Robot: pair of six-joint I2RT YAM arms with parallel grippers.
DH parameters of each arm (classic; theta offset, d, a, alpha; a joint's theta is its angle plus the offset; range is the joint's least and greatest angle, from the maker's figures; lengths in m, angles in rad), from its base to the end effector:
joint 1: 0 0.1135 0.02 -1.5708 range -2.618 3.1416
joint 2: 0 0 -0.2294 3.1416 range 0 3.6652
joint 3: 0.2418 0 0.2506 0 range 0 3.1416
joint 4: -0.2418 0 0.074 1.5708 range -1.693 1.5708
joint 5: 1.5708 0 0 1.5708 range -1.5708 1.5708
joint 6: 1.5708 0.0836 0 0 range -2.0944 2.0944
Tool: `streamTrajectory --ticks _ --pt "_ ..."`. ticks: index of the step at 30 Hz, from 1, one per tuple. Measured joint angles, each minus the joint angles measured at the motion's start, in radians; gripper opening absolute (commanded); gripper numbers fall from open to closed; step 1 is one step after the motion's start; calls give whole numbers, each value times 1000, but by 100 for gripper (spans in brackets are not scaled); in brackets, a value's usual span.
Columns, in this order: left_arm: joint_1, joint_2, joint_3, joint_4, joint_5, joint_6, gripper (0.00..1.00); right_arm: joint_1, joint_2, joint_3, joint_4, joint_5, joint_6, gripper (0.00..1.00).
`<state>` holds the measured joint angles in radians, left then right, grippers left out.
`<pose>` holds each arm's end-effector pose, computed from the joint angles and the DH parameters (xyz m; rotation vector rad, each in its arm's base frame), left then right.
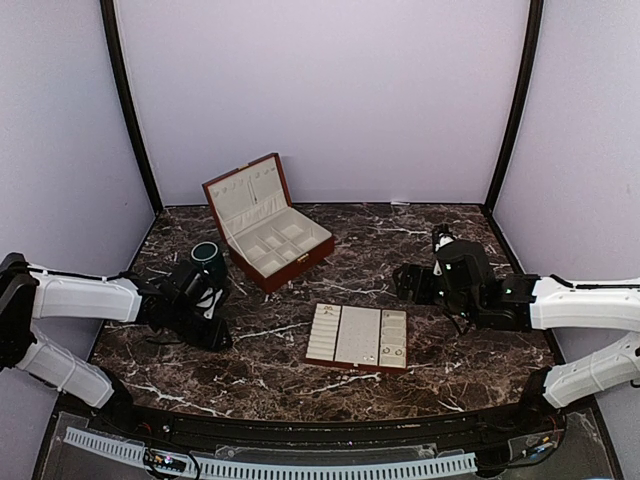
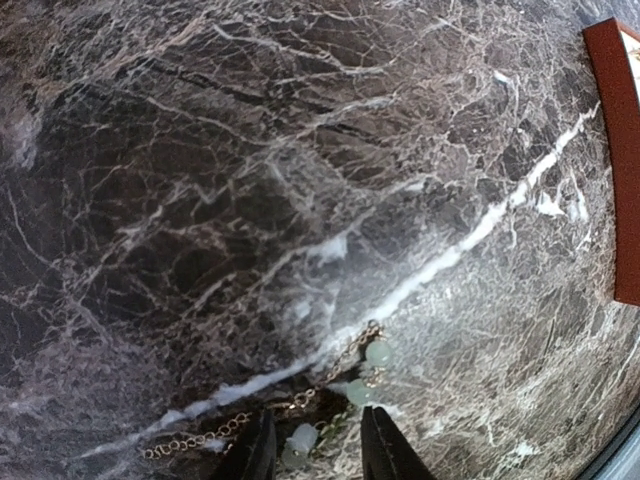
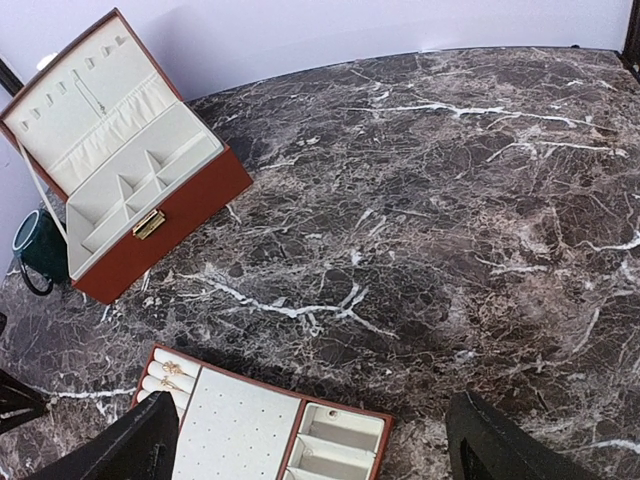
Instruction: Organize the mixed jewelry
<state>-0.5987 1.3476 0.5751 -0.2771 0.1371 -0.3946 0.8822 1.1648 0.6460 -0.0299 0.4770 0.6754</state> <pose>0.2112 -0.1579 0.0744 0.3246 2.6836 -0.5066 0.2183 0.2049 0.1784 0.0669 2.0830 0.4560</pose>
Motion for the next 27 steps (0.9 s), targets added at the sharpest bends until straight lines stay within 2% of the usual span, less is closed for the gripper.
streamTrajectory --ticks 16,23,27 --pt "-102 0 -2 3 -71 -14 27 -1 0 -3 7 -3 2 94" --pt "-114 6 0 -2 -104 -15 13 -2 0 -6 8 -5 14 94" --pt "-119 10 7 -10 -114 -18 8 -2 0 -12 8 -5 16 94"
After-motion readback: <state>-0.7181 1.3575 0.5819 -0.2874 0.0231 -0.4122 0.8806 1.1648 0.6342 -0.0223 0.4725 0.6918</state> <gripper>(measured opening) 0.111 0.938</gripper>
